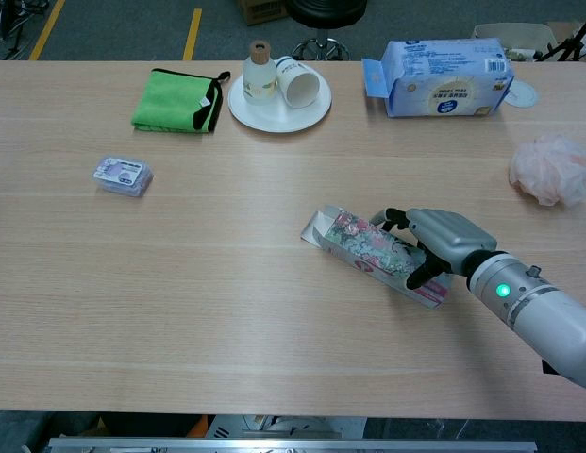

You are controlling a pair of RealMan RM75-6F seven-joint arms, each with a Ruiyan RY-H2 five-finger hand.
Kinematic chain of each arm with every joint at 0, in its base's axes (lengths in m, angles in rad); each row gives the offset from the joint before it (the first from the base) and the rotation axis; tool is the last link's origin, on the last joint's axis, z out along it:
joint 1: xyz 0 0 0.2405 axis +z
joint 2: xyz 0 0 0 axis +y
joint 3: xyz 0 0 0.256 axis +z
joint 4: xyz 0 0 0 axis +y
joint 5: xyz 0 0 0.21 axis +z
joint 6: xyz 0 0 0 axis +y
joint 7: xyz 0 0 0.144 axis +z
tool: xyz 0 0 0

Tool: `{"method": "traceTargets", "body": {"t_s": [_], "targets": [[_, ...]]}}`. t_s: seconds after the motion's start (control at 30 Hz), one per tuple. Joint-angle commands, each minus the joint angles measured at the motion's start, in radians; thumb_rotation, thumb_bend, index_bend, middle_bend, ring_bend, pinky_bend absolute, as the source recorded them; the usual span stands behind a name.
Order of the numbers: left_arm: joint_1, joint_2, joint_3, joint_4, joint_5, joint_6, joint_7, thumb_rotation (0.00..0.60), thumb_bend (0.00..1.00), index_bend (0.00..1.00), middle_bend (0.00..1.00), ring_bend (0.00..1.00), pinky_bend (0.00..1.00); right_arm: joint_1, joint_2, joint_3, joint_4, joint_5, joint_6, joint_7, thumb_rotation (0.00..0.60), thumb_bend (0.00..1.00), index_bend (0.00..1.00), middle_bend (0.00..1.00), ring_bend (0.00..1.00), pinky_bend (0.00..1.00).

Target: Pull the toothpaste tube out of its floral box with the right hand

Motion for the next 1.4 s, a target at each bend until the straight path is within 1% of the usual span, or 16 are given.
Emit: {"method": "traceTargets", "body": {"t_s": [0.03, 0.37, 0.63, 0.83, 0.97, 1.07, 1.23, 1.4], "targets": [[0.000, 0.000, 0.000, 0.000, 0.000, 0.000, 0.000, 0.600, 0.11, 0.00, 0.00, 0.00, 0.20, 0.001, -0.001, -0.001, 0.001, 0.002, 0.002, -0.002, 0.600, 0.27, 0.21, 0.27, 0.21, 0.40], [0.002, -0.002, -0.001, 0.004, -0.002, -0.002, -0.004, 0.600, 0.11, 0.00, 0.00, 0.00, 0.20, 0.004, -0.007, -0.002, 0.003, 0.009, 0.014, -0.014, 0.600, 0.38, 0.28, 0.33, 0.27, 0.45], [0.003, -0.002, -0.002, 0.005, -0.003, -0.003, -0.006, 0.600, 0.11, 0.00, 0.00, 0.00, 0.20, 0.001, 0.015, 0.008, -0.021, -0.008, 0.033, 0.002, 0.600, 0.38, 0.29, 0.34, 0.28, 0.46], [0.001, -0.002, -0.003, 0.003, -0.002, -0.004, -0.004, 0.600, 0.11, 0.00, 0.00, 0.00, 0.20, 0.002, 0.079, 0.028, -0.079, -0.009, 0.049, 0.009, 0.600, 0.38, 0.30, 0.35, 0.28, 0.47], [-0.001, -0.001, -0.005, 0.001, -0.001, -0.005, -0.001, 0.600, 0.11, 0.00, 0.00, 0.00, 0.20, 0.006, 0.145, 0.039, -0.127, 0.008, 0.050, 0.005, 0.600, 0.38, 0.30, 0.35, 0.28, 0.47], [-0.005, 0.001, -0.006, -0.002, 0.002, -0.005, 0.005, 0.600, 0.11, 0.00, 0.00, 0.00, 0.20, 0.016, 0.217, 0.045, -0.178, 0.035, 0.036, -0.001, 0.600, 0.38, 0.30, 0.35, 0.28, 0.47], [-0.013, 0.005, -0.009, -0.015, 0.006, -0.008, 0.022, 0.600, 0.11, 0.00, 0.00, 0.00, 0.20, 0.045, 0.363, 0.046, -0.269, 0.094, -0.015, -0.017, 0.600, 0.39, 0.30, 0.35, 0.28, 0.47], [-0.021, 0.010, -0.011, -0.031, 0.009, -0.010, 0.042, 0.600, 0.11, 0.00, 0.00, 0.00, 0.20, 0.081, 0.511, 0.032, -0.351, 0.141, -0.076, -0.028, 0.600, 0.39, 0.30, 0.35, 0.28, 0.47]]}}
